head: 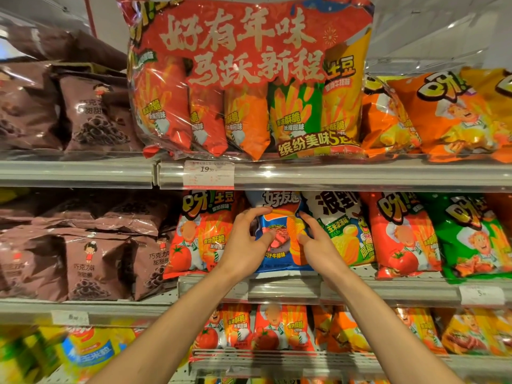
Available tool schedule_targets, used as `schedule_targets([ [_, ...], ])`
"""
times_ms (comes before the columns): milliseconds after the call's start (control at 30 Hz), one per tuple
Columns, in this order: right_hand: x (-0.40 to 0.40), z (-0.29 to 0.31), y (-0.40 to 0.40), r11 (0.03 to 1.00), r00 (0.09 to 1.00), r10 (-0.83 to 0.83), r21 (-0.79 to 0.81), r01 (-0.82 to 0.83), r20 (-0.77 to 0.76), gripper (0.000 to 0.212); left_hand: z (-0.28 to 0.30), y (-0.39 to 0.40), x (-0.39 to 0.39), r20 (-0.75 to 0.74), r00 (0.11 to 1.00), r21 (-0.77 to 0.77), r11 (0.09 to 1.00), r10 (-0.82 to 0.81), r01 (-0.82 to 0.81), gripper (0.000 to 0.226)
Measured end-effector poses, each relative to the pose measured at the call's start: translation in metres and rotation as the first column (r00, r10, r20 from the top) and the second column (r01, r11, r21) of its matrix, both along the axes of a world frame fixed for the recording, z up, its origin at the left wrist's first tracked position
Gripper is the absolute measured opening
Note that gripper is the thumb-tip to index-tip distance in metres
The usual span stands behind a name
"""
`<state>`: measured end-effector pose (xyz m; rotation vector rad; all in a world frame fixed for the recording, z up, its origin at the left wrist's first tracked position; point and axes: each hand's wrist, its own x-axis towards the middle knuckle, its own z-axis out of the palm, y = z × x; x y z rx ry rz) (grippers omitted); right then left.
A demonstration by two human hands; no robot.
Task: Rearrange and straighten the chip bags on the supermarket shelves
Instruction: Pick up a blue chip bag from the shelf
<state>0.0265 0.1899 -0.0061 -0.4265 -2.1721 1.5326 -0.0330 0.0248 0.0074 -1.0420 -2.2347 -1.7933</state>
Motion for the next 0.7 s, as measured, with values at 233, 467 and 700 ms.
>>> schedule_targets([
  [233, 0.005, 0.010, -0.017, 0.997, 0.997, 0.072, 0.017, -0.072, -0.005, 0.050, 0.001, -0.021, 0.008, -0.043, 0.998, 0.047, 0.998, 0.045, -0.043, 0.041],
  [467, 0.013, 0.016, -0.037, 0.995, 0.996, 0.090, 0.040, -0.089, -0.022, 0.049, 0.003, -0.041, 0.014, -0.071, 0.996, 0.027, 0.998, 0.057, -0.055, 0.043],
  [700, 0.031, 0.012, -0.057, 0.991, 0.997, 0.063, 0.119, -0.056, -0.054, 0.051, -0.008, -0.065, 0.021, -0.071, 0.997, 0.042, 0.999, 0.014, -0.011, 0.041],
])
